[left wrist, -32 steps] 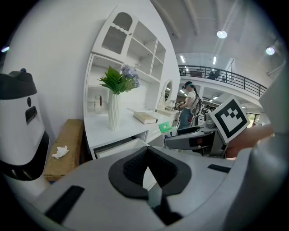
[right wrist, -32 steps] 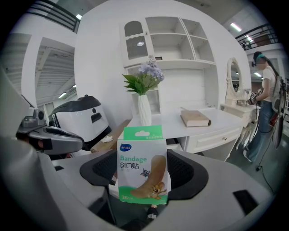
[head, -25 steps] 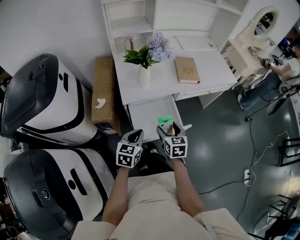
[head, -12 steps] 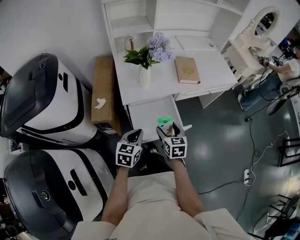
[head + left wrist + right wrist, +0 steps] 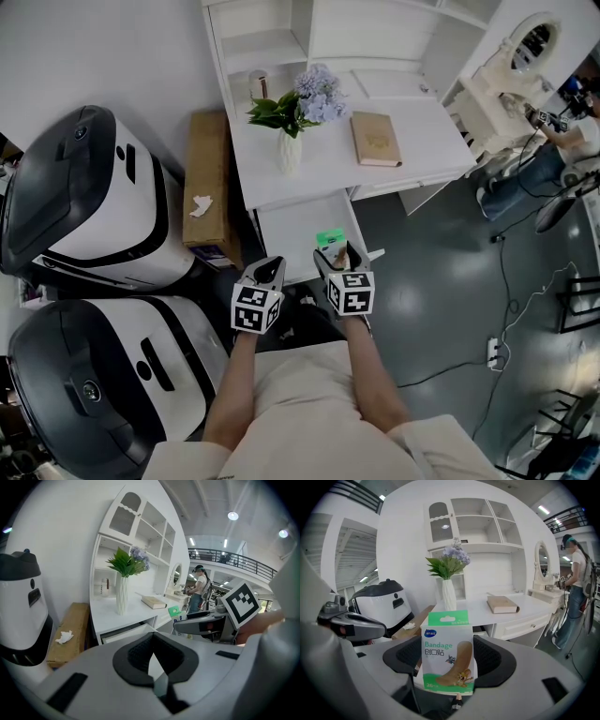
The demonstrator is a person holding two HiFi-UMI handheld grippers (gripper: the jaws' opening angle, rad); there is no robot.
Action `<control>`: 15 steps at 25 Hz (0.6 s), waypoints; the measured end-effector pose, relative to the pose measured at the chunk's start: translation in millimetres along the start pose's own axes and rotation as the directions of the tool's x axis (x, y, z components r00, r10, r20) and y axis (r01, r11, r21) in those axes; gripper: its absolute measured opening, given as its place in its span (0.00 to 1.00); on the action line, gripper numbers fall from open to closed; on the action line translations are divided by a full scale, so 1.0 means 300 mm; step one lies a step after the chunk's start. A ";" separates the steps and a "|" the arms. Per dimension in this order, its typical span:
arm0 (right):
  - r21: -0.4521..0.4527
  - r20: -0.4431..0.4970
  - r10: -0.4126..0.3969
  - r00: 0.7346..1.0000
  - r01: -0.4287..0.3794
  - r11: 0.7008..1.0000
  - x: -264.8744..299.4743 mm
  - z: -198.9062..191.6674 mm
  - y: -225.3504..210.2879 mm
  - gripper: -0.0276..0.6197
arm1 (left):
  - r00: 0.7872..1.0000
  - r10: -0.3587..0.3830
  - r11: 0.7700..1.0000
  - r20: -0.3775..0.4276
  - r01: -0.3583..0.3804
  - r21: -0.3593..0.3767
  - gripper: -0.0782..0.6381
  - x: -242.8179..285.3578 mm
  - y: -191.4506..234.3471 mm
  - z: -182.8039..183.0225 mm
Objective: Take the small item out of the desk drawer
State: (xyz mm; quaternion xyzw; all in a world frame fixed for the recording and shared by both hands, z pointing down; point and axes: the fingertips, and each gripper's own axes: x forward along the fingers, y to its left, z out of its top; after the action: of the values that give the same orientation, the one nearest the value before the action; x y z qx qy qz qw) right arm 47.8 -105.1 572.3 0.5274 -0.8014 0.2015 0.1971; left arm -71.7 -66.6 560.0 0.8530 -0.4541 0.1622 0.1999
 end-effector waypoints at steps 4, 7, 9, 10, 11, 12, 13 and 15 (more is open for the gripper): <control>-0.006 -0.009 0.002 1.000 -0.002 1.000 0.009 -0.006 0.000 0.60 | 1.000 -0.003 1.000 -0.002 0.003 -0.004 0.13 0.007 0.004 -0.004; -0.005 -0.010 0.007 1.000 -0.007 1.000 0.015 -0.007 0.001 0.60 | 1.000 -0.007 1.000 -0.005 0.007 0.000 0.13 0.009 0.002 -0.003; -0.005 -0.011 0.008 1.000 -0.009 1.000 0.018 -0.006 0.003 0.60 | 1.000 -0.010 1.000 -0.006 0.010 0.001 0.13 0.011 0.002 -0.002; -0.006 -0.012 0.009 1.000 -0.009 1.000 0.020 -0.007 0.005 0.60 | 1.000 -0.012 1.000 -0.006 0.012 0.000 0.13 0.011 0.003 -0.003; -0.007 -0.013 0.011 1.000 -0.011 1.000 0.021 -0.007 0.007 0.60 | 1.000 -0.013 1.000 -0.007 0.013 -0.001 0.13 0.011 0.003 -0.004; -0.007 -0.014 0.012 1.000 -0.012 1.000 0.021 -0.007 0.010 0.60 | 1.000 -0.014 1.000 -0.007 0.014 -0.003 0.13 0.011 0.004 -0.004; -0.007 -0.015 0.013 1.000 -0.013 1.000 0.020 -0.006 0.011 0.60 | 1.000 -0.014 1.000 -0.008 0.014 -0.005 0.13 0.010 0.005 -0.005; -0.006 -0.016 0.012 1.000 -0.012 1.000 0.019 -0.003 0.010 0.60 | 1.000 -0.013 1.000 -0.006 0.013 -0.010 0.13 0.010 0.007 -0.003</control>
State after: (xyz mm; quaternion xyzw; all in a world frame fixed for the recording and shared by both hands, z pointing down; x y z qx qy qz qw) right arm 43.0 -107.8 575.7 0.5203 -0.8037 0.2043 0.2039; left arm -71.9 -69.3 562.5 0.8544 -0.4486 0.1612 0.2066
